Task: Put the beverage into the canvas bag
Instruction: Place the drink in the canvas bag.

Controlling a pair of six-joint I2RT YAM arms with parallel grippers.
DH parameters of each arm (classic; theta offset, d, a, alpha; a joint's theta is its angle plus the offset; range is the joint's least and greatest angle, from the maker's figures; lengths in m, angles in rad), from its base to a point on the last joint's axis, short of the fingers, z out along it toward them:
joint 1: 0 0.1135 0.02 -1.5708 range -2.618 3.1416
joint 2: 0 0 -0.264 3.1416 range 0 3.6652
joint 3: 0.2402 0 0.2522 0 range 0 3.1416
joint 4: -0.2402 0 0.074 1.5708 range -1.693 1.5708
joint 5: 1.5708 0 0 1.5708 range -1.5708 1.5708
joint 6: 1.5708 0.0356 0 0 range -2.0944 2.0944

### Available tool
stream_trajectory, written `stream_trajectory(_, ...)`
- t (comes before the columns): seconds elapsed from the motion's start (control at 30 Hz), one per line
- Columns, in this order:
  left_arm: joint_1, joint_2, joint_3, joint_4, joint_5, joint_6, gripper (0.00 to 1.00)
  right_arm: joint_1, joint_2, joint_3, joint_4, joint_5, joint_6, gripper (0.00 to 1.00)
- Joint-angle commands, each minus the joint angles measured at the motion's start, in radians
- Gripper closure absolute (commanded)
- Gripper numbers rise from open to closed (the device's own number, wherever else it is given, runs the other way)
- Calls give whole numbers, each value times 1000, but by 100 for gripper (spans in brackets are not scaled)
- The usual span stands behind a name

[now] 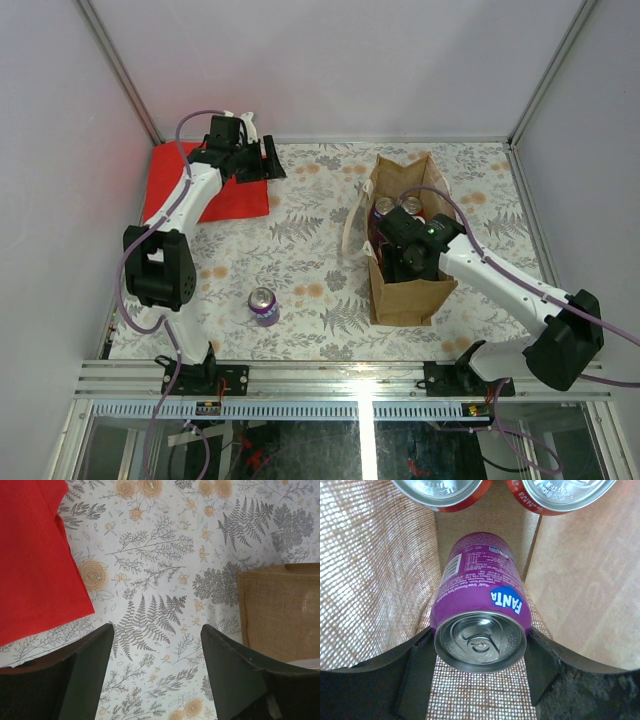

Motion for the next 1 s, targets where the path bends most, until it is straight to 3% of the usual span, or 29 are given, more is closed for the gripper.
stream_trajectory(0.0, -12, 20, 43, 45, 20, -9, 30, -17, 13, 8, -45, -3, -4, 100)
stream_trajectory(0.27, -16, 31, 54, 45, 19, -9, 30, -38, 40, 76, -74, 25, -29, 100)
stream_trajectory(0.97, -26, 62, 80, 45, 32, -11, 30, -40, -39, -202, 18, -30, 4, 100)
